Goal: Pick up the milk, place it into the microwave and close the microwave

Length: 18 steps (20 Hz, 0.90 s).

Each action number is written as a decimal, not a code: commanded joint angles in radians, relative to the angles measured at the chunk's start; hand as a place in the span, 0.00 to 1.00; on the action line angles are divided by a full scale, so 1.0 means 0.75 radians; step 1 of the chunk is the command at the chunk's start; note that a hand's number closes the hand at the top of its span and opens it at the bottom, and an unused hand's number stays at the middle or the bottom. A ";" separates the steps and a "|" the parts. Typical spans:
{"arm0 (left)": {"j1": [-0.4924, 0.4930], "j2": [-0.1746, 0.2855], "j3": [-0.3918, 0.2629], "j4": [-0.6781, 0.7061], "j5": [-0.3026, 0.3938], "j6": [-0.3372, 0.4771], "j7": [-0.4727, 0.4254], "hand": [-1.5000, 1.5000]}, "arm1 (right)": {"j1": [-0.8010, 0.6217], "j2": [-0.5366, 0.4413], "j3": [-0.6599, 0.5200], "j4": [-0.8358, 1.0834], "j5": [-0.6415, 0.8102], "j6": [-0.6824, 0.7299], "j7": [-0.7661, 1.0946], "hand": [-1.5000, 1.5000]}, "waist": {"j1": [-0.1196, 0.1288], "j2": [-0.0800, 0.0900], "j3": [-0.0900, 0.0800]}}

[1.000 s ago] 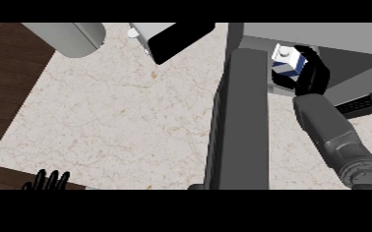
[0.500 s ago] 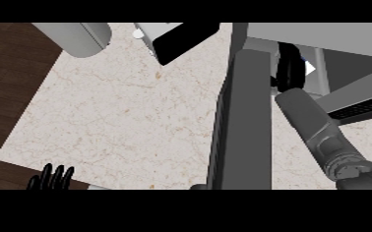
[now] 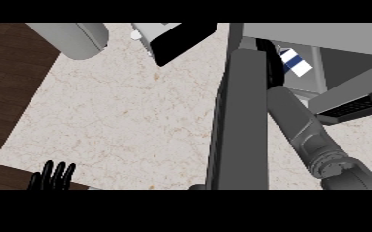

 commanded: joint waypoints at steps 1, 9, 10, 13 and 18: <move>0.015 0.015 0.020 0.021 0.008 -0.018 -0.018 0.00 | 0.013 0.034 -0.067 -0.062 -0.069 0.118 -0.058 0.00 | -0.029 -0.012 0.001; 0.060 0.012 -0.012 -0.004 -0.016 -0.015 -0.013 0.00 | 0.096 0.042 -0.214 -0.148 -0.223 0.404 -0.240 0.00 | -0.079 -0.027 0.001; 0.075 0.012 0.000 -0.033 -0.015 -0.020 -0.049 0.00 | 0.138 0.091 -0.232 -0.144 -0.242 0.384 -0.269 0.00 | -0.082 -0.037 0.000; 0.076 -0.009 -0.032 0.004 -0.044 -0.012 -0.050 0.00 | 0.144 0.071 -0.259 -0.149 -0.274 0.547 -0.318 0.00 | -0.113 -0.049 -0.004; 0.095 0.022 0.037 -0.070 0.028 -0.012 -0.008 0.00 | 0.259 0.068 -0.302 -0.128 -0.316 0.666 -0.433 0.00 | -0.130 -0.052 -0.004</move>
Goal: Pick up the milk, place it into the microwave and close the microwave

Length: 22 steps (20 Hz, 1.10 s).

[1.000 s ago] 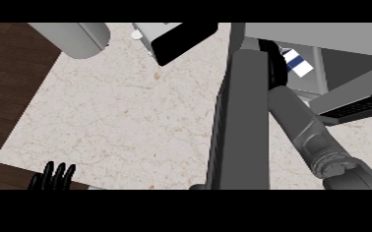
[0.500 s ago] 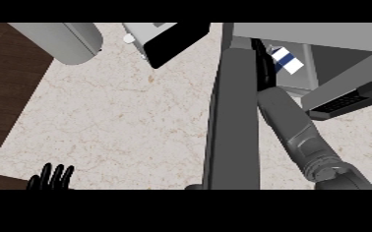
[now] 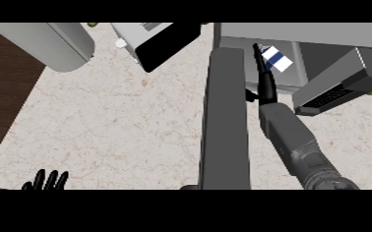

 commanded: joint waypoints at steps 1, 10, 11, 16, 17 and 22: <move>0.012 0.017 0.035 0.004 0.033 -0.018 0.004 0.00 | 0.098 0.019 -0.015 0.013 -0.016 0.123 -0.124 0.00 | -0.033 -0.014 -0.003; 0.037 -0.059 -0.052 -0.051 -0.045 0.077 0.072 0.00 | 0.255 -0.022 -0.054 -0.015 -0.053 0.305 -0.306 0.00 | -0.078 -0.033 -0.004; 0.096 -0.018 -0.032 -0.114 -0.018 0.046 0.084 0.00 | 0.241 -0.012 -0.031 -0.021 -0.038 0.348 -0.263 0.00 | -0.088 -0.042 -0.005; 0.009 -0.058 -0.104 0.020 -0.129 0.069 0.093 0.00 | 0.355 -0.006 0.007 -0.051 -0.020 0.488 -0.306 0.00 | -0.120 -0.051 -0.008; 0.053 -0.027 -0.104 -0.016 -0.121 0.033 0.079 0.00 | 0.344 -0.020 0.015 -0.048 -0.012 0.531 -0.303 0.00 | -0.108 -0.048 -0.007; 0.073 -0.050 -0.161 -0.073 -0.208 0.097 0.128 0.00 | 0.467 -0.093 0.024 -0.141 -0.024 0.583 -0.311 0.00 | -0.125 -0.056 -0.008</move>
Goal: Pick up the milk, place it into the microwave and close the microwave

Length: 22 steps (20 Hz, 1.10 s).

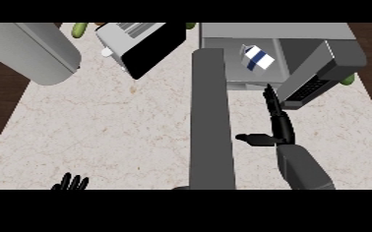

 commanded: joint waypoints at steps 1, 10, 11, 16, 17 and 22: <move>-0.083 -0.018 0.009 0.060 0.007 0.002 0.043 0.00 | 0.120 -0.012 0.011 -0.061 -0.007 0.078 -0.127 0.00 | -0.015 -0.005 -0.001; -0.280 -0.024 -0.131 0.179 -0.134 -0.031 0.170 0.00 | 0.319 -0.168 0.002 -0.287 -0.065 0.216 -0.070 1.00 | -0.050 -0.013 -0.004; -0.318 -0.019 -0.145 0.257 -0.164 -0.058 0.152 0.00 | 0.288 -0.199 -0.026 -0.241 -0.080 0.231 -0.087 1.00 | -0.031 -0.006 -0.002; -0.414 -0.071 -0.242 0.264 -0.331 0.015 0.202 1.00 | 0.453 -0.257 -0.051 -0.379 -0.152 0.305 -0.028 0.00 | -0.040 -0.011 -0.003; -0.515 -0.109 -0.220 0.355 -0.347 0.029 0.222 1.00 | 0.462 -0.270 -0.047 -0.349 -0.142 0.309 -0.043 0.00 | -0.034 -0.007 -0.002; -0.647 -0.221 -0.271 0.408 -0.377 0.063 0.355 1.00 | 0.522 -0.334 -0.100 -0.379 -0.234 0.446 -0.055 0.00 | -0.031 -0.006 -0.001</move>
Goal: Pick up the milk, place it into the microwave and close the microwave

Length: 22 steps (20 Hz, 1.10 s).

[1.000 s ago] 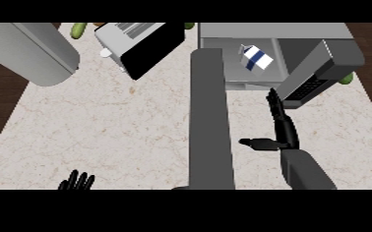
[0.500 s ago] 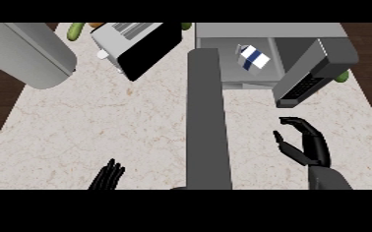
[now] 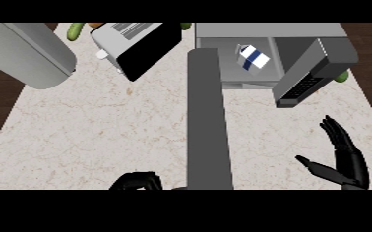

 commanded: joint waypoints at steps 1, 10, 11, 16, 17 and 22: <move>-0.097 -0.029 0.015 0.035 -0.036 0.028 0.084 1.00 | 0.141 -0.067 -0.028 -0.110 -0.075 0.195 -0.057 0.00 | -0.004 -0.003 -0.001; -0.442 -0.128 -0.021 0.362 -0.201 0.069 0.177 1.00 | 0.159 -0.141 -0.025 -0.107 -0.110 0.283 -0.075 0.00 | -0.016 0.003 0.001; -0.457 -0.109 -0.047 0.449 -0.210 0.018 0.194 1.00 | 0.093 -0.173 -0.035 -0.080 -0.120 0.281 -0.016 0.00 | -0.015 0.009 0.002; -0.599 -0.170 -0.188 0.624 -0.210 -0.054 0.331 1.00 | 0.175 -0.164 -0.024 -0.125 -0.142 0.316 -0.068 0.00 | -0.037 0.007 0.001; -0.649 -0.170 -0.235 0.671 -0.187 -0.043 0.351 1.00 | 0.152 -0.188 -0.040 -0.137 -0.166 0.324 -0.031 0.00 | -0.045 0.009 0.001; -0.748 -0.171 -0.435 0.820 -0.089 0.084 0.274 1.00 | 0.167 -0.158 0.006 -0.161 -0.148 0.334 -0.100 0.00 | -0.041 0.011 0.001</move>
